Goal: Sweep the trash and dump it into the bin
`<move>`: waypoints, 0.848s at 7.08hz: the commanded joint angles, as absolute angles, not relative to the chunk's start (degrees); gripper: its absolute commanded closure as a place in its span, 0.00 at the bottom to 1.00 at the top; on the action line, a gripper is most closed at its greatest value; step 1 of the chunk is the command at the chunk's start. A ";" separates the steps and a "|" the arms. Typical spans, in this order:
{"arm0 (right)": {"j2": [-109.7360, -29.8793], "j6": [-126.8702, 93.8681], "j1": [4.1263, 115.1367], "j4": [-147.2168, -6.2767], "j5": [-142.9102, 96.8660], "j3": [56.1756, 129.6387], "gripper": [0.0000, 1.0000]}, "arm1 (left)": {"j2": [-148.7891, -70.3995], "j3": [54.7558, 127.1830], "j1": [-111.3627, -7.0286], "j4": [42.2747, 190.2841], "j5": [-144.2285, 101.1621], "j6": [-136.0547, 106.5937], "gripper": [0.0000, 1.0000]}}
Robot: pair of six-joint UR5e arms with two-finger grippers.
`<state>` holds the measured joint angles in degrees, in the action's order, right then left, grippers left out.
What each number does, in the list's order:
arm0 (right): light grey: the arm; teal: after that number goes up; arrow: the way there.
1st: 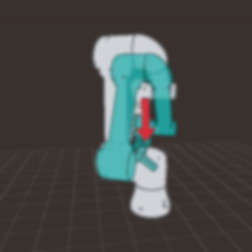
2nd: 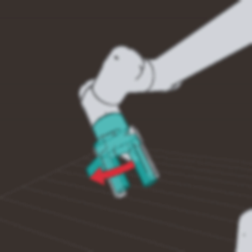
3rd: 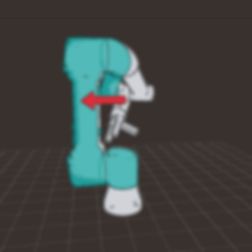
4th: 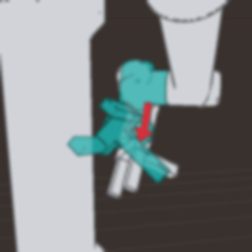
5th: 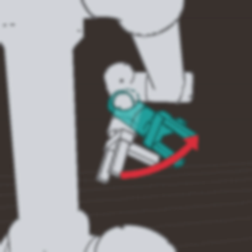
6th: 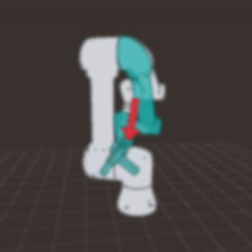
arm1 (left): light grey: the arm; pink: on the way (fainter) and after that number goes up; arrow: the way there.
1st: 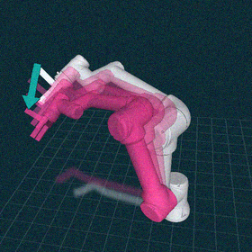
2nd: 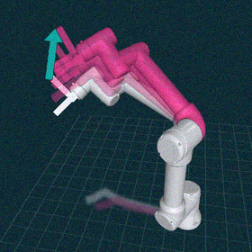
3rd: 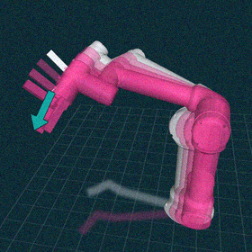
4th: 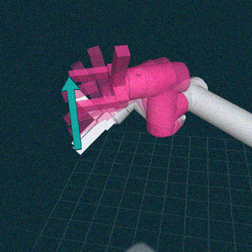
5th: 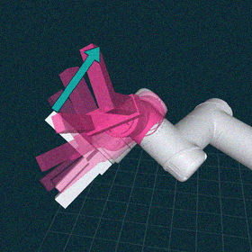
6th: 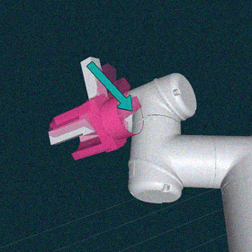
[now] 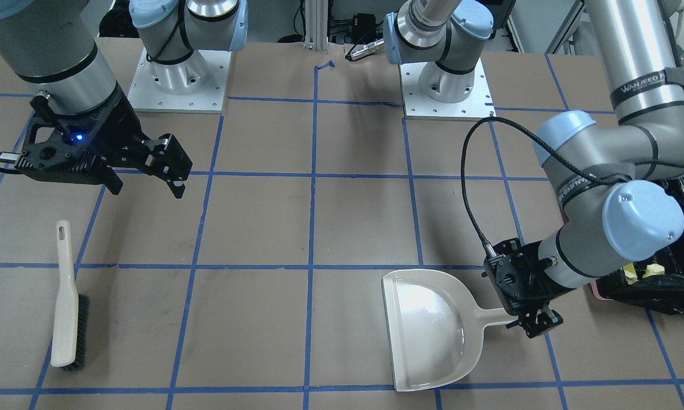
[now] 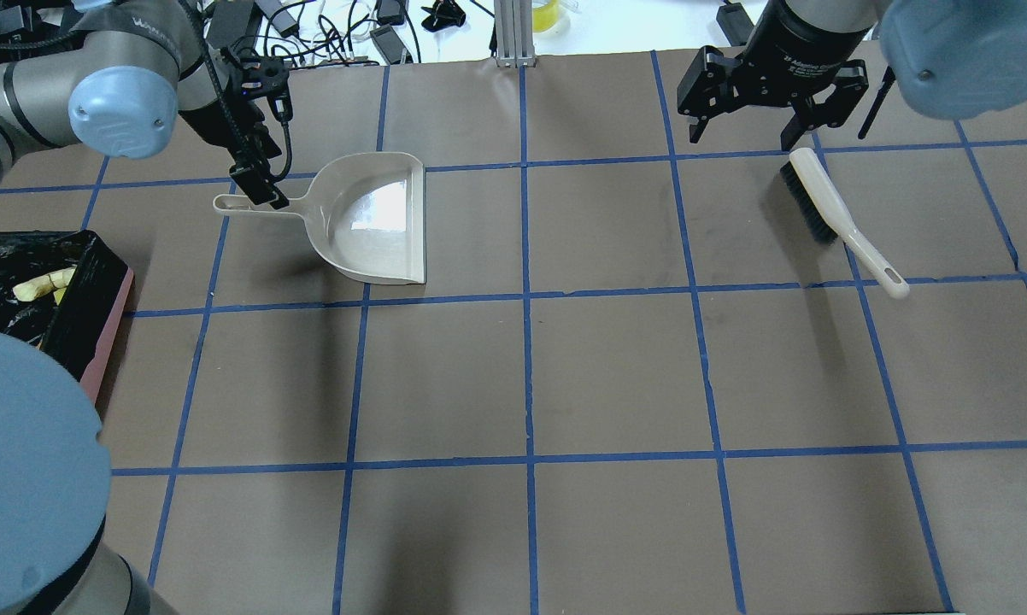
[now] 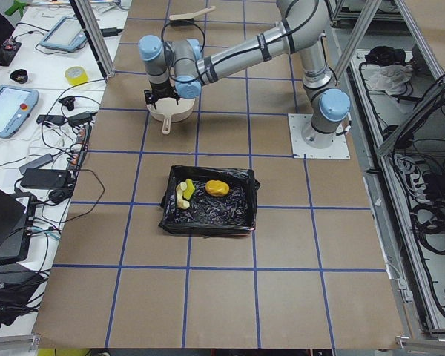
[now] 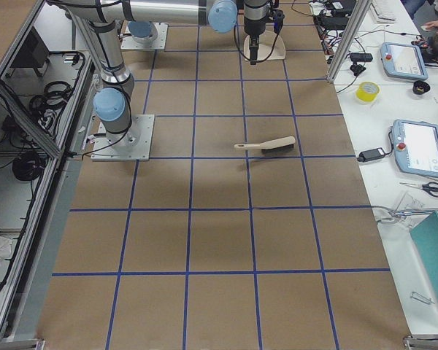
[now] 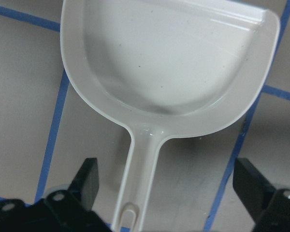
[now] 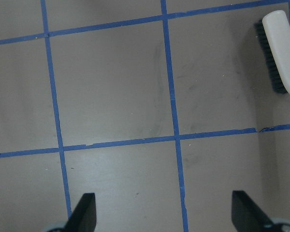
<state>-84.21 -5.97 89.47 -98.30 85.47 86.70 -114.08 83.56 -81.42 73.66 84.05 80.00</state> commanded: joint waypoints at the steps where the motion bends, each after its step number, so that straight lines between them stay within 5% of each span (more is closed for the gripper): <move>1: -84.81 -5.89 89.38 -98.17 85.69 86.75 0.00 | -100.79 85.85 -83.06 86.51 84.20 63.99 0.00; 3: -85.08 -5.19 89.38 -96.95 91.28 86.75 0.00 | -93.01 88.67 -82.71 89.04 84.29 35.95 0.00; 6: -85.25 -5.19 89.38 -95.54 91.76 86.75 0.00 | -92.29 87.89 -80.53 87.63 84.03 11.38 0.00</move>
<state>-85.19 -5.21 89.38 -95.82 91.65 86.75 -92.67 87.87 -82.07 88.25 84.17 18.87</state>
